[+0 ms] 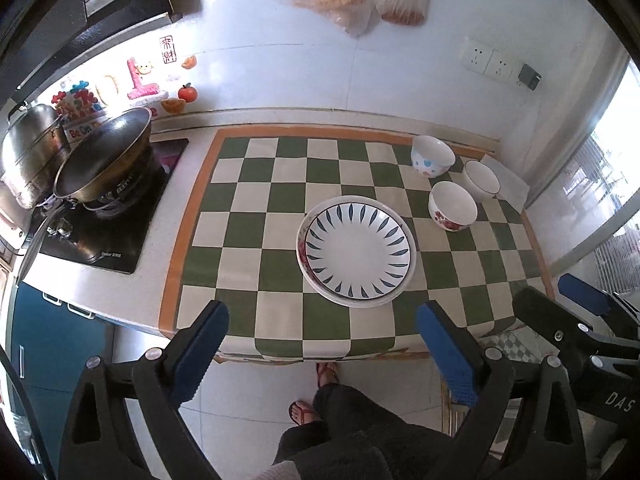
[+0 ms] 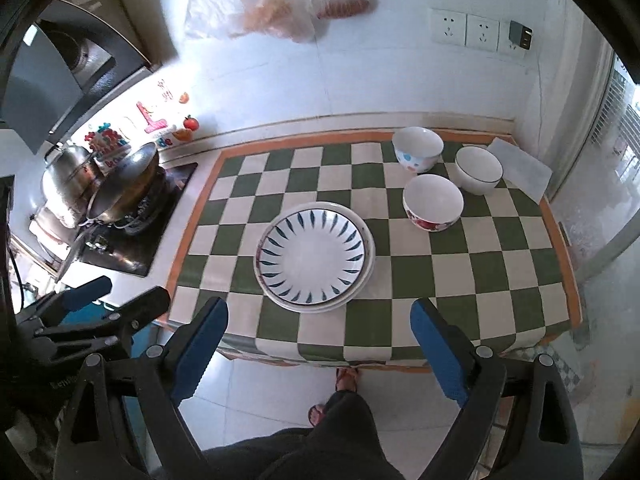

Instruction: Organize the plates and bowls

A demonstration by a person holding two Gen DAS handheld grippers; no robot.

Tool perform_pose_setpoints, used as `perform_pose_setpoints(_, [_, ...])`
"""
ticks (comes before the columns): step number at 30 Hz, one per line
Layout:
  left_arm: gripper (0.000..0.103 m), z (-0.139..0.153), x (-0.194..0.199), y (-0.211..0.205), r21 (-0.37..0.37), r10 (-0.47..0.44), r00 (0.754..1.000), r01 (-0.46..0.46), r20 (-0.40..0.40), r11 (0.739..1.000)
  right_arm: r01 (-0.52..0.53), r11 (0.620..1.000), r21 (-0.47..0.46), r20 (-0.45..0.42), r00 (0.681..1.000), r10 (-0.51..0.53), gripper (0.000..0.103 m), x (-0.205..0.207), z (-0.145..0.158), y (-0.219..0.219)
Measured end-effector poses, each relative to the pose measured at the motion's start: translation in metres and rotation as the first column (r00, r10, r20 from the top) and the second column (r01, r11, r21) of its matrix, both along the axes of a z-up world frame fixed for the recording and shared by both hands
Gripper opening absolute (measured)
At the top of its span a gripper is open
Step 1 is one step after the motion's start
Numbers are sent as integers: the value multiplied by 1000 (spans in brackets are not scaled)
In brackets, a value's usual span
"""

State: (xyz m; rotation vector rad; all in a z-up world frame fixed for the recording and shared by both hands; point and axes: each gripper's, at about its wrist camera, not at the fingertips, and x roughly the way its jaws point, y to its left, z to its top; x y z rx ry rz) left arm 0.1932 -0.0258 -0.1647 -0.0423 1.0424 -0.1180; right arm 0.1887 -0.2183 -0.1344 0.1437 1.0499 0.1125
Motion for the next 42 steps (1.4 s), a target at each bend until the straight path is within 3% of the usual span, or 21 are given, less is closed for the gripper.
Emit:
perform_pose_setpoints(6, [97,-3,15,-14,7,24,999,-25,39,1000,3,999,54,21,1000,-4,95,0,-1,-15])
perform_pose_setpoints(13, [97,-17,75,-68,8,-15,999,15,42,1000,92,993,71,-14,996,-91,95,43,-31,-82])
perform_pose_setpoints(16, [97,-32,118,-106,-8,-53,998,53,-14,999,153,986,65,-33,988,-151,95,71,-51,-126])
perform_pose_setpoints(18, [97,-53,152,-130,-55,-73,993,68,-93,996,183,980,79,-65,982,-179,95,96,-68,-158])
perform_pose_setpoints(21, [97,-80,192,-162,-53,-77,983,68,-169,996,190,975,116,-92,979,-180,95,129,-97,-195])
perform_pose_setpoints(29, [89,-166,280,-215,-114,-81,917,39,-390,993,186,970,155,-277,951,-138,88,223,-198,-260])
perform_pose_setpoints(32, [80,-191,299,-223,-125,-68,893,13,-445,992,165,971,173,-316,943,-104,84,244,-223,-266])
perform_pose_setpoints(37, [47,-223,316,-234,-137,-65,848,-9,-526,991,143,971,193,-379,924,-61,67,277,-261,-271])
perform_pose_setpoints(40, [32,-229,320,-242,-120,-71,841,7,-537,993,127,971,203,-400,916,-37,53,291,-271,-266])
perform_pose_setpoints(42, [27,-232,324,-246,-117,-79,834,17,-547,993,117,973,199,-412,911,-25,34,298,-274,-263])
